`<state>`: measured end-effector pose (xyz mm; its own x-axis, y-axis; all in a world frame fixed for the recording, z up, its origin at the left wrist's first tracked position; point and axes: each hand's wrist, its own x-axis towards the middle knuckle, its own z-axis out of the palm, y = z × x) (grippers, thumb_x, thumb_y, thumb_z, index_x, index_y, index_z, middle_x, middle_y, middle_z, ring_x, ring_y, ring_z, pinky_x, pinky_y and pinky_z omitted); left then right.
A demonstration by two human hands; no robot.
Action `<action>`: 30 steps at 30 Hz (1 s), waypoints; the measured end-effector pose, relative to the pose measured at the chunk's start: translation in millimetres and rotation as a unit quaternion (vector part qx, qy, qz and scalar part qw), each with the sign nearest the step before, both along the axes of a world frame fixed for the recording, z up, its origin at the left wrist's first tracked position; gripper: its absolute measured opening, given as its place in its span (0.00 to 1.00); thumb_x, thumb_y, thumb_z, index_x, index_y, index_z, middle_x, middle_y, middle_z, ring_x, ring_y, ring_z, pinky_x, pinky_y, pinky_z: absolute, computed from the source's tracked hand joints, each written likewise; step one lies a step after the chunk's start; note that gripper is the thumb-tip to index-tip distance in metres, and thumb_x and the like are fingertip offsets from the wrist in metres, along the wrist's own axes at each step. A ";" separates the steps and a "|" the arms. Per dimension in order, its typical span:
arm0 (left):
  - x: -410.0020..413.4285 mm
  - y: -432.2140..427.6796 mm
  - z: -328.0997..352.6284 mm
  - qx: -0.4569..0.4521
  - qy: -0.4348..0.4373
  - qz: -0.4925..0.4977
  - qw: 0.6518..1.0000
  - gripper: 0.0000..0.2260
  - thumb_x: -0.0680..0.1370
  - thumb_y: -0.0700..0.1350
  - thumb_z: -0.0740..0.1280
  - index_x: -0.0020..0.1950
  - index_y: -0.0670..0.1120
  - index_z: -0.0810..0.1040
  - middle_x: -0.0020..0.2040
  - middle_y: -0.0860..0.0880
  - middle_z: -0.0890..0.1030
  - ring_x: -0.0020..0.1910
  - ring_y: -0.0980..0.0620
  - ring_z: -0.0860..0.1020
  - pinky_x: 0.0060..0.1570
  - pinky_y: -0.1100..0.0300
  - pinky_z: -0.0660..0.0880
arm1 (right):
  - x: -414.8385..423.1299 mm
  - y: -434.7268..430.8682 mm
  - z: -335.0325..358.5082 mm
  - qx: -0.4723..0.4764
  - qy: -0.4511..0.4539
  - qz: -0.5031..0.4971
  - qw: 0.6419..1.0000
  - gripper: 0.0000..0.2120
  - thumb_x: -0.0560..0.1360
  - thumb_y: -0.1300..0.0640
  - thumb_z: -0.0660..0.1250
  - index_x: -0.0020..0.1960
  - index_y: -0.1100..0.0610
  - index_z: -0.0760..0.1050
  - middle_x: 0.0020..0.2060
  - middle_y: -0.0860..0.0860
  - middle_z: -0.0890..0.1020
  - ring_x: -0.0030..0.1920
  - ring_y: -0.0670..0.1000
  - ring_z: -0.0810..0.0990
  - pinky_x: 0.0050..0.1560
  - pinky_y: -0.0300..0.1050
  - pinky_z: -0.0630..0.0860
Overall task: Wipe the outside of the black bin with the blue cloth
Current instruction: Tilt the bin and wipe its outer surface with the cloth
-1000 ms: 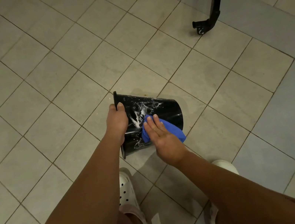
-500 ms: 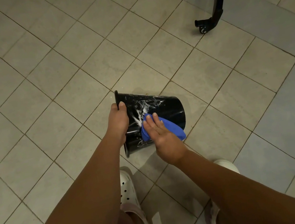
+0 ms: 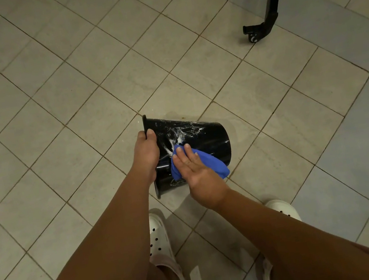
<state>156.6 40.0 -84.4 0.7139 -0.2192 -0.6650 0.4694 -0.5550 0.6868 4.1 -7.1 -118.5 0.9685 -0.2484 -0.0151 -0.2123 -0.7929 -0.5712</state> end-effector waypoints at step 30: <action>-3.0 -14.3 9.6 -0.025 0.013 -0.005 1.000 0.17 0.86 0.51 0.51 0.68 0.46 0.71 0.59 0.43 0.79 0.58 0.43 0.79 0.60 0.44 0.77 | 20.5 -13.9 17.0 0.082 0.079 -0.075 0.991 0.35 0.74 0.73 0.55 0.76 0.59 0.43 0.76 0.54 0.43 0.75 0.53 0.37 0.75 0.46 0.41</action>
